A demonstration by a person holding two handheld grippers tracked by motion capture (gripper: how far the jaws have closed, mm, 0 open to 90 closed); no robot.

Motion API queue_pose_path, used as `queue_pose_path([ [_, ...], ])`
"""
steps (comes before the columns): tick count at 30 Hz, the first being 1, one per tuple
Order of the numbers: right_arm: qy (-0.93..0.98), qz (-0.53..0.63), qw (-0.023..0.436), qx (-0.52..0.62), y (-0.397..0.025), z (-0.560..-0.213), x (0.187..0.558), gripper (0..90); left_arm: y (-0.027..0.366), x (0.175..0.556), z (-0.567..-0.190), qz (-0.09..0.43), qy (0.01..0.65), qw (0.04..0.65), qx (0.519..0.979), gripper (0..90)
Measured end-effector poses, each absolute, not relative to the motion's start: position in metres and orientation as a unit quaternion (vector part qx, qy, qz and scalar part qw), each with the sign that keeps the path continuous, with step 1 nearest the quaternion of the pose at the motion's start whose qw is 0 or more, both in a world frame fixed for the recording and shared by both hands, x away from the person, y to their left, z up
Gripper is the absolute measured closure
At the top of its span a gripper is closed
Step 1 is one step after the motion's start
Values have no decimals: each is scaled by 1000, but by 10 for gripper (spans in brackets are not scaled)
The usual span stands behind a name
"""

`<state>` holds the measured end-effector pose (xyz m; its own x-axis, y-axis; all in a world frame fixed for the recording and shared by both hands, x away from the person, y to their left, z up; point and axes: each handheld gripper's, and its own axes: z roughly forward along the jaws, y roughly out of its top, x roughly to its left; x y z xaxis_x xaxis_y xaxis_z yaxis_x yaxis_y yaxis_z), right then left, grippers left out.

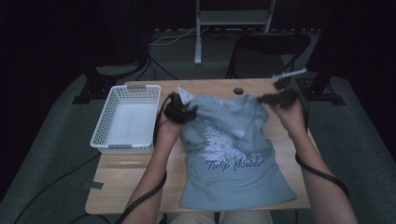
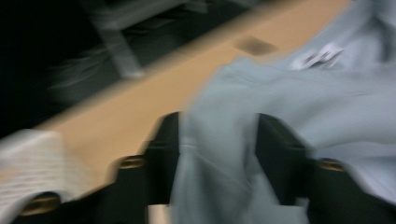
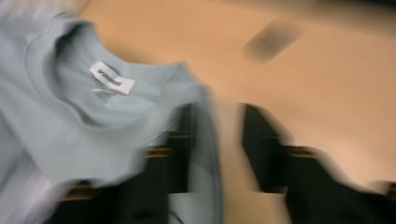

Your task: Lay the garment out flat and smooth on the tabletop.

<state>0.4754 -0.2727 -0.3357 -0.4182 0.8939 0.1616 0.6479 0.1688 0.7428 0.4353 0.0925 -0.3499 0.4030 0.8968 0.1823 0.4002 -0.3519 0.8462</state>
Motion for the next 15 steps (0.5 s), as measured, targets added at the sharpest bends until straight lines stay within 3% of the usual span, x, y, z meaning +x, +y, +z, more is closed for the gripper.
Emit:
queue_pose_path([
  [1, 718, 421, 136, 537, -281, -329, 481, 517, 93, 439, -350, 329, 441, 367, 750, 389],
  [8, 723, 403, 83, 555, -292, -382, 474, 432, 84, 421, -395, 258, 419, 366, 790, 383],
  [15, 762, 384, 48, 518, -280, -432, 437, 401, 72, 385, -440, 207, 388, 363, 821, 383],
])
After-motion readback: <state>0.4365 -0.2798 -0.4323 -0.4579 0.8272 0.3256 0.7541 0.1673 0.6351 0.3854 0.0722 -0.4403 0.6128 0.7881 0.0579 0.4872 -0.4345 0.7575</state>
